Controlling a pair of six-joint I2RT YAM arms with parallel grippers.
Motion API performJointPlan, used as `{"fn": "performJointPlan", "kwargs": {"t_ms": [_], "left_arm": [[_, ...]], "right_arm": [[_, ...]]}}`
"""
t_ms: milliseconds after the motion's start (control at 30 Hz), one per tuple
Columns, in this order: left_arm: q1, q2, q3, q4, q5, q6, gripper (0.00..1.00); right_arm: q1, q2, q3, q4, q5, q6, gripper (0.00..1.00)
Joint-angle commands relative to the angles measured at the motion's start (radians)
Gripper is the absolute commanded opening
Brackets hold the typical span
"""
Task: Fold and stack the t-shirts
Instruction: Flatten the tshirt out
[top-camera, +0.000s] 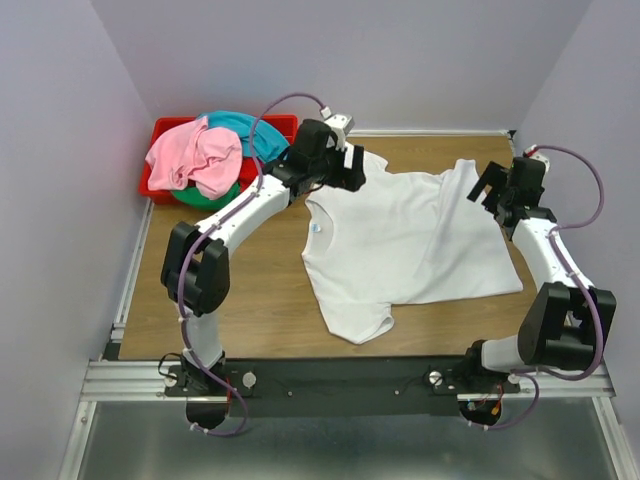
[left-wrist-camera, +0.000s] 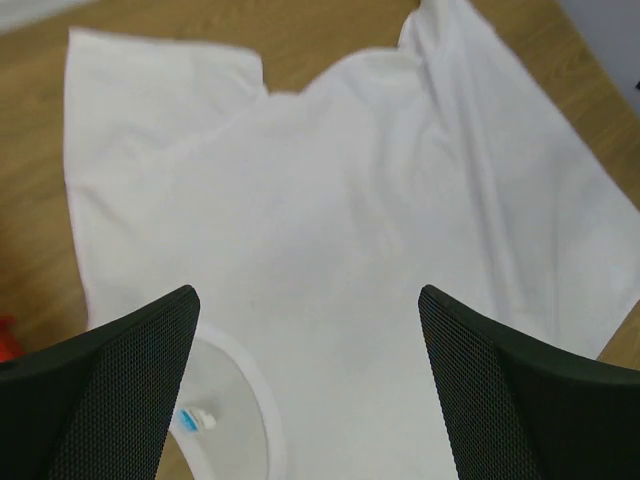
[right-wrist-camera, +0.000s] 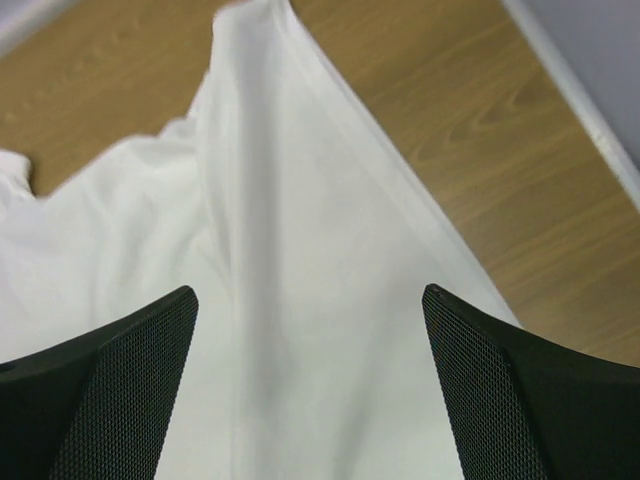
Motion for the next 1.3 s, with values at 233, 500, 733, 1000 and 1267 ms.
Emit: {"fn": "performJointPlan", "kwargs": {"t_ms": [233, 500, 733, 1000, 1267], "left_arm": [[-0.003, 0.114, -0.082, -0.095, 0.006, -0.117, 0.97], [-0.008, 0.277, -0.025, -0.117, 0.077, -0.136, 0.96], [-0.006, 0.367, 0.038, -0.133, 0.063, -0.121, 0.96], [0.027, 0.430, 0.095, -0.166, 0.026, -0.116, 0.96], [0.047, 0.513, 0.237, -0.198, 0.038, -0.076, 0.96]], "right_arm": [[-0.003, 0.129, -0.074, -0.056, -0.190, 0.030, 1.00], [-0.003, 0.265, -0.071, -0.060, -0.210, 0.032, 1.00], [-0.005, 0.319, -0.053, -0.115, -0.157, 0.066, 1.00], [-0.014, 0.342, -0.037, -0.313, -0.019, 0.153, 1.00], [-0.020, 0.315, -0.079, -0.372, -0.023, 0.205, 1.00]]}}
